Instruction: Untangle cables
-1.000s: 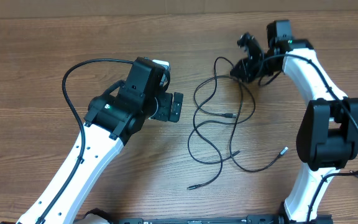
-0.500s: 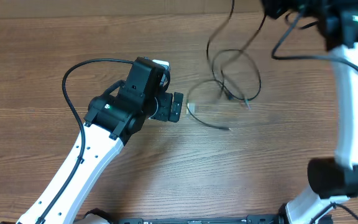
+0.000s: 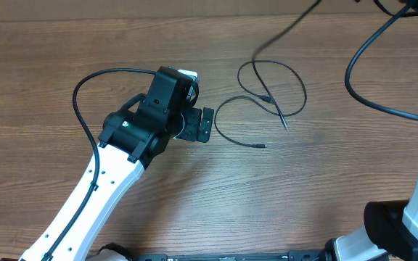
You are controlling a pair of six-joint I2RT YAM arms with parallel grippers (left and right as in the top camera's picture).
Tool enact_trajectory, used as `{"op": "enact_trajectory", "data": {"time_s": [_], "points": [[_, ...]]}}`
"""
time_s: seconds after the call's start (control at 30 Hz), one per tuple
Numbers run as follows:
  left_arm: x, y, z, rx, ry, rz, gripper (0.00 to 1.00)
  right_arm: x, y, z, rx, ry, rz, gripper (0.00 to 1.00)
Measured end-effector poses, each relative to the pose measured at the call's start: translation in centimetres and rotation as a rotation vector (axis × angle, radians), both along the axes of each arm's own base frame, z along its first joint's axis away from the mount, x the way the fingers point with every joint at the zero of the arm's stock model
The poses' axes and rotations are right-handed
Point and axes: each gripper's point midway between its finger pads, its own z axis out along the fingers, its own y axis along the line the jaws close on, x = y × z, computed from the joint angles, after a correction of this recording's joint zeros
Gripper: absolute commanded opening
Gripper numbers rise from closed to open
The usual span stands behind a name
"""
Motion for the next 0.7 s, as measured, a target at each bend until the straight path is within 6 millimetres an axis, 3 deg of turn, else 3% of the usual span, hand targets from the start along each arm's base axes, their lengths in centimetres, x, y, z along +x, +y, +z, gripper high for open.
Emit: {"op": "enact_trajectory", "data": {"time_s": [0.3,0.5,0.7], "points": [[0.0,0.0,0.0,0.000,0.000,0.000,1.00,2.4,-4.1,-0.7,0.004,0.036,-0.281,0.04],[0.0,0.0,0.0,0.000,0.000,0.000,1.00,3.5,-8.4,-2.1,-0.011,0.089,-0.537,0.04],[0.0,0.0,0.0,0.000,0.000,0.000,1.00,3.4,-13.2,-3.8,-0.043,0.152,-0.798,0.04]]}}
